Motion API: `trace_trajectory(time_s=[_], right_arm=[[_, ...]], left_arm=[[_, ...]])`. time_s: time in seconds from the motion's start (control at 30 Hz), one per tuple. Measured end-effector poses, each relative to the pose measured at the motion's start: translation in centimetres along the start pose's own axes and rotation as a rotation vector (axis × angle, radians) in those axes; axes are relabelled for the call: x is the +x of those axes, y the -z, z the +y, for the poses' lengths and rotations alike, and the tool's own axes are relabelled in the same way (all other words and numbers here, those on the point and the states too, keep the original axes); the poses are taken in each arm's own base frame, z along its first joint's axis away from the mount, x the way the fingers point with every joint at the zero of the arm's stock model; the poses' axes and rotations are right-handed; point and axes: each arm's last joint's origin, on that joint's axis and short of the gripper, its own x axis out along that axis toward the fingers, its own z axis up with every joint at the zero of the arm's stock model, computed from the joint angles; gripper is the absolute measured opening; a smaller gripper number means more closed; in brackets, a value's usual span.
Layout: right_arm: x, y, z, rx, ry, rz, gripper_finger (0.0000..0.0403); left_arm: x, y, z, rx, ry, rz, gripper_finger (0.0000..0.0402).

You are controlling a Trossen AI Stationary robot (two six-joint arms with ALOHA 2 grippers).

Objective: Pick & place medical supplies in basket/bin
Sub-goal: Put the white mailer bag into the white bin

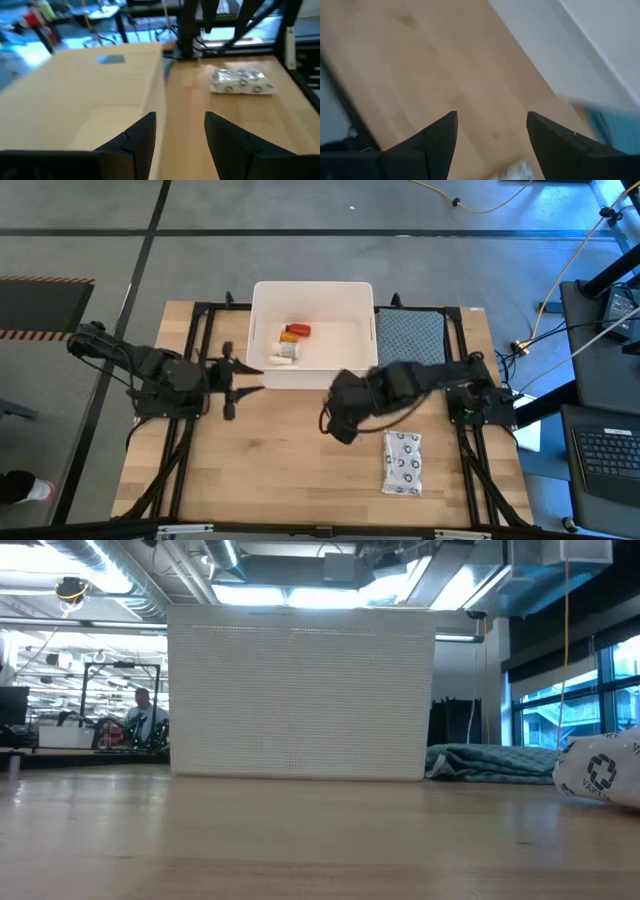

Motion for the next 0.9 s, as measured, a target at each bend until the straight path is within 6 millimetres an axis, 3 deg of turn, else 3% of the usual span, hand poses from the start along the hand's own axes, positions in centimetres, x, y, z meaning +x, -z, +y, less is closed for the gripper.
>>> trace_trajectory(time_s=[0.23, 0.43, 0.57, 0.73, 0.9], right_arm=[[0.2, 3.1, 2.8, 0.07, -0.038, 0.0, 0.0239], [4.5, 4.4, 4.7, 0.022, -0.069, -0.011, 0.0239], [7.9, 6.8, 5.7, -0.043, -0.075, 0.057, 0.0239], [9.4, 11.4, 5.7, -0.079, -0.101, 0.132, 0.0239], [8.2, 15.4, 3.6, -0.023, -0.235, 0.112, 0.0224]], left_arm=[[3.7, 0.3, -2.7, -0.068, 0.133, 0.056, 0.0161], [7.0, 0.4, -5.0, -0.091, 0.21, 0.024, 0.0158], [8.9, 0.5, -6.2, -0.125, 0.218, -0.021, 0.0157], [10.5, 0.6, -7.5, -0.23, 0.265, -0.072, 0.0154], [11.4, 1.0, -9.8, -0.199, 0.323, -0.131, 0.0149]])
